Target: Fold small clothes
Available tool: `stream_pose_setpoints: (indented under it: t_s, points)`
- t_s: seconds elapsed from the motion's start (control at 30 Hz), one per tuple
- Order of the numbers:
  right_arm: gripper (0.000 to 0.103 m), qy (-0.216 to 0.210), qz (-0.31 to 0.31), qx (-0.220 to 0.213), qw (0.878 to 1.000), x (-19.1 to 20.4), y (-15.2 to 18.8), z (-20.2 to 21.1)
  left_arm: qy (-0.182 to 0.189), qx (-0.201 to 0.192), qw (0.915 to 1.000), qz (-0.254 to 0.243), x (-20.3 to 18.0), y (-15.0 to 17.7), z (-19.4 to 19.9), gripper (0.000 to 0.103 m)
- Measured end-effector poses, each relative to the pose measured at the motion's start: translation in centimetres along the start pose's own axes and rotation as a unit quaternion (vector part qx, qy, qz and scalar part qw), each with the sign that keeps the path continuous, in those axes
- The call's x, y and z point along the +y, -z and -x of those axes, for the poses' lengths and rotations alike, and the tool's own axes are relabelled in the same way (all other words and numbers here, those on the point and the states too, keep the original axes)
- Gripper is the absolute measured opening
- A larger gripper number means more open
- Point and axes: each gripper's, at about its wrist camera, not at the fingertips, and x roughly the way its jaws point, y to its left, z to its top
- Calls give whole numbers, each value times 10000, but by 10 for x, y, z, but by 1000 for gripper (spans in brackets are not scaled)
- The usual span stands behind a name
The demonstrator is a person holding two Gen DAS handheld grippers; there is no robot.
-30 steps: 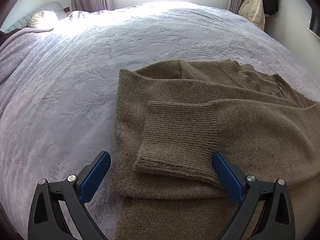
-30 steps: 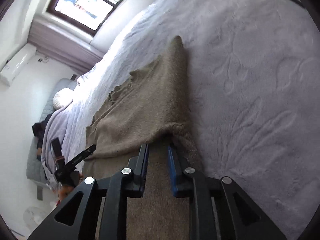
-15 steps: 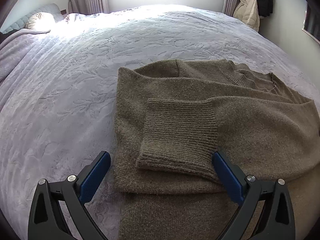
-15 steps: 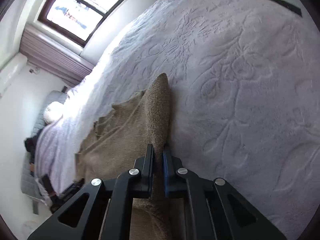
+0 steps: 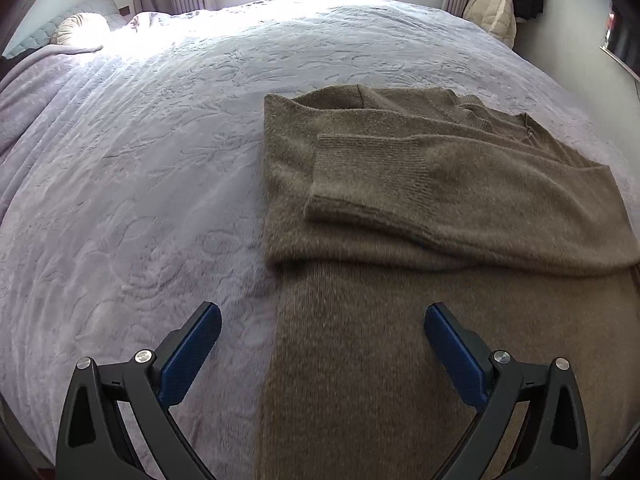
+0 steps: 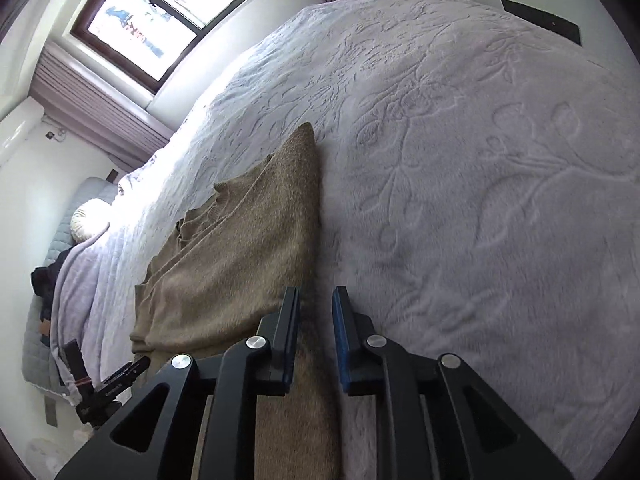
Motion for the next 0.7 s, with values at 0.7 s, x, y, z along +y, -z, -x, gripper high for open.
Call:
stream_pose_setpoints:
  t_s: [0.7]
  points:
    - [20,227,1133,222,9930,54,131,40,-51,200,9994,-294,-17,86,59,102]
